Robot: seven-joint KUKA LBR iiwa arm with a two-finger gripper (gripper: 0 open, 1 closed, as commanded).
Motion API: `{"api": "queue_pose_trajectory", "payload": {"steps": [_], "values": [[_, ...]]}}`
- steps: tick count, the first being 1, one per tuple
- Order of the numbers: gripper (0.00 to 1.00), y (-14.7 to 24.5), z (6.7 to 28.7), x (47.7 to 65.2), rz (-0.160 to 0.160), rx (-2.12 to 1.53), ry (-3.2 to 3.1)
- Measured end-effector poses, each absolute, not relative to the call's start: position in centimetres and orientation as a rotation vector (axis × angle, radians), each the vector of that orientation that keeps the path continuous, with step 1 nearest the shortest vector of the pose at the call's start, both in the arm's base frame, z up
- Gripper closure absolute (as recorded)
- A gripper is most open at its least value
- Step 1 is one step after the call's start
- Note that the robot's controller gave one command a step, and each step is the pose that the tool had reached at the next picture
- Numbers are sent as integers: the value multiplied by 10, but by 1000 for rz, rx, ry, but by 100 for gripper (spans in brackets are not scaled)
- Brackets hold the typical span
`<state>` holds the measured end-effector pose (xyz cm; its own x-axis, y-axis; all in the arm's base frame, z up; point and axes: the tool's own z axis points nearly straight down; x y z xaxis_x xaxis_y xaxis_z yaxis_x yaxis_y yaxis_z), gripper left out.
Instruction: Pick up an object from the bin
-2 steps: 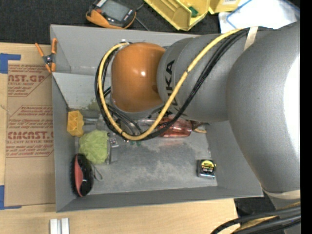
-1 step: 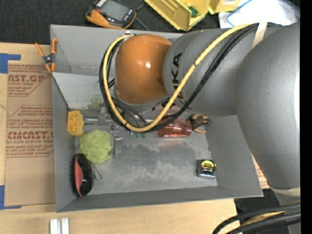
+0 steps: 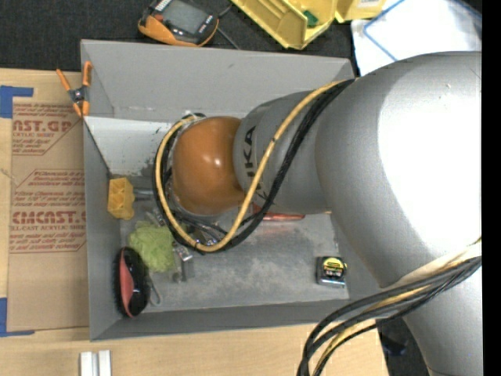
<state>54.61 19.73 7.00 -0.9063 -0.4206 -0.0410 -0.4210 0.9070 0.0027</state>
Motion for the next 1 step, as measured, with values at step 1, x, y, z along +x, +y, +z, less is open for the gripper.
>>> {"api": "queue_pose_trajectory", "payload": {"steps": [1], "values": [[0, 205, 147, 548, 28, 48, 3106]]}}
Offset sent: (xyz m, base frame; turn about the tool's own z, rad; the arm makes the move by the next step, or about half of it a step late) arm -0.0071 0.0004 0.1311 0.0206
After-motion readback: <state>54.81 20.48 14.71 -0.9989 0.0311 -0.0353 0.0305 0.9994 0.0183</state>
